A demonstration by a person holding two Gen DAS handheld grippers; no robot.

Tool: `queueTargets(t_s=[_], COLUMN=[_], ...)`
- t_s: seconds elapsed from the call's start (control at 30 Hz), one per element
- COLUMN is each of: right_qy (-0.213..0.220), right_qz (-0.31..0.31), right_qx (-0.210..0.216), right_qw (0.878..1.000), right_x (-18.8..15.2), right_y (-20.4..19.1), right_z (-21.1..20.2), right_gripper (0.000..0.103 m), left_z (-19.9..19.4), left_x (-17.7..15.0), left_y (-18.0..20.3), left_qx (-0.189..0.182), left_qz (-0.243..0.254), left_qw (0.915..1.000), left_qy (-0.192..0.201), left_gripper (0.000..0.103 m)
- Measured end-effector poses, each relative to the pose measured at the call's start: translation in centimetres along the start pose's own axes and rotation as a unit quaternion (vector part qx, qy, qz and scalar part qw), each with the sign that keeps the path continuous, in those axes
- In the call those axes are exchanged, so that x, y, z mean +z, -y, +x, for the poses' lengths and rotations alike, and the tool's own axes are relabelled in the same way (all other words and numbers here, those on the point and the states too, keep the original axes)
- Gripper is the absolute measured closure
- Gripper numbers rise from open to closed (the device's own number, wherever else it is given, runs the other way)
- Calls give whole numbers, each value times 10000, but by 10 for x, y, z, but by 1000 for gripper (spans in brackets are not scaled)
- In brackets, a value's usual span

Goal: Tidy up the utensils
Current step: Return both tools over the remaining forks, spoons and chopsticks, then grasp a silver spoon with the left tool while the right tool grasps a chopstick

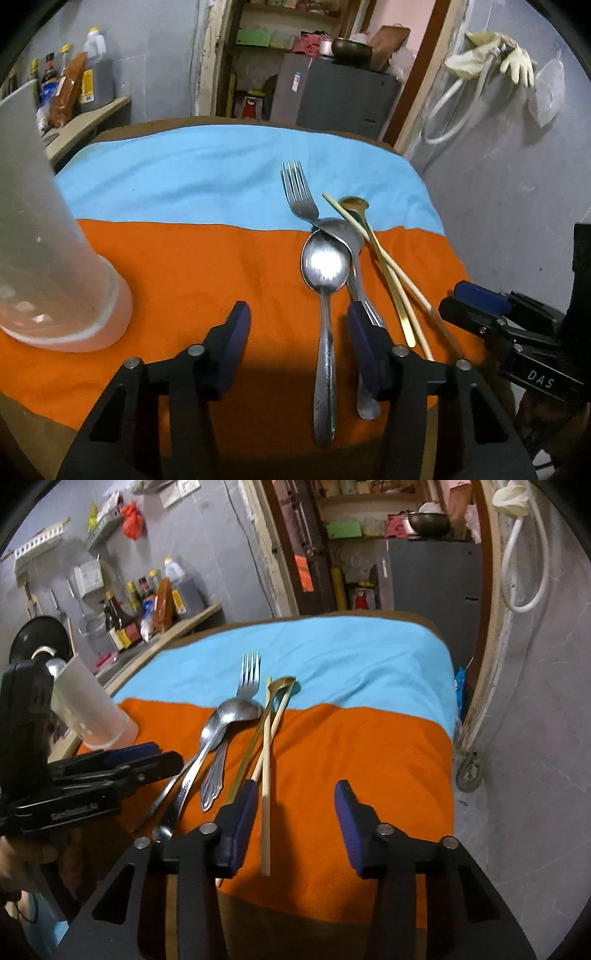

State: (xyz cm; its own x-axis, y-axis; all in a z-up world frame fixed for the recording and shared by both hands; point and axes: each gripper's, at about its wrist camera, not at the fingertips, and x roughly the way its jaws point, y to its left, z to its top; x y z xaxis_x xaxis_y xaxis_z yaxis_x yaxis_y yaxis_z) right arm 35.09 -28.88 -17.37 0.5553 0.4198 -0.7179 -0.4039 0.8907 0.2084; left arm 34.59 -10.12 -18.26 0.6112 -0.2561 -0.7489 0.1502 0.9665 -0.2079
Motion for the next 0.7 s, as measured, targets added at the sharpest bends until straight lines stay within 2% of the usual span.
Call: queueTargets(t_s=[0.13, 0.27, 0.33, 0.43, 0.5, 0.53, 0.57, 0.6, 0.7], right_qy=[-149, -237, -248, -270, -294, -304, -306, -305, -307], right_qz=[-30, -59, -78, -127, -177, -187, -183, -162, -111], right_qx=[15, -42, -60, -115, -175, -192, -189, -186, -257], right_qw=[9999, 9997, 9996, 9995, 9993, 9992, 9992, 9992, 9991], right_x=[0, 1, 1, 1, 1, 1, 1, 1, -1], right_y=[0, -2, -3, -6, -9, -10, -11, -11, -13], right_z=[7, 12, 13, 14, 16, 16, 17, 16, 16], right_gripper=[69, 70, 71, 71, 78, 82, 91, 96, 98], left_z=[6, 15, 19, 25, 26, 27, 27, 27, 23], left_x=[2, 5, 7, 10, 10, 10, 9, 8, 5], left_y=[5, 13, 16, 18, 20, 20, 20, 19, 15], left_qx=[24, 166, 242, 305, 320, 314, 327, 331, 374], left_qz=[210, 500, 642, 770, 865, 884, 884, 859, 673], left_qw=[9997, 9982, 9971, 9958, 9949, 9948, 9948, 9950, 9965], left_qy=[-142, -282, -327, -394, -410, -407, -397, -384, -330], left_gripper=[58, 65, 70, 84, 96, 98, 99, 99, 99])
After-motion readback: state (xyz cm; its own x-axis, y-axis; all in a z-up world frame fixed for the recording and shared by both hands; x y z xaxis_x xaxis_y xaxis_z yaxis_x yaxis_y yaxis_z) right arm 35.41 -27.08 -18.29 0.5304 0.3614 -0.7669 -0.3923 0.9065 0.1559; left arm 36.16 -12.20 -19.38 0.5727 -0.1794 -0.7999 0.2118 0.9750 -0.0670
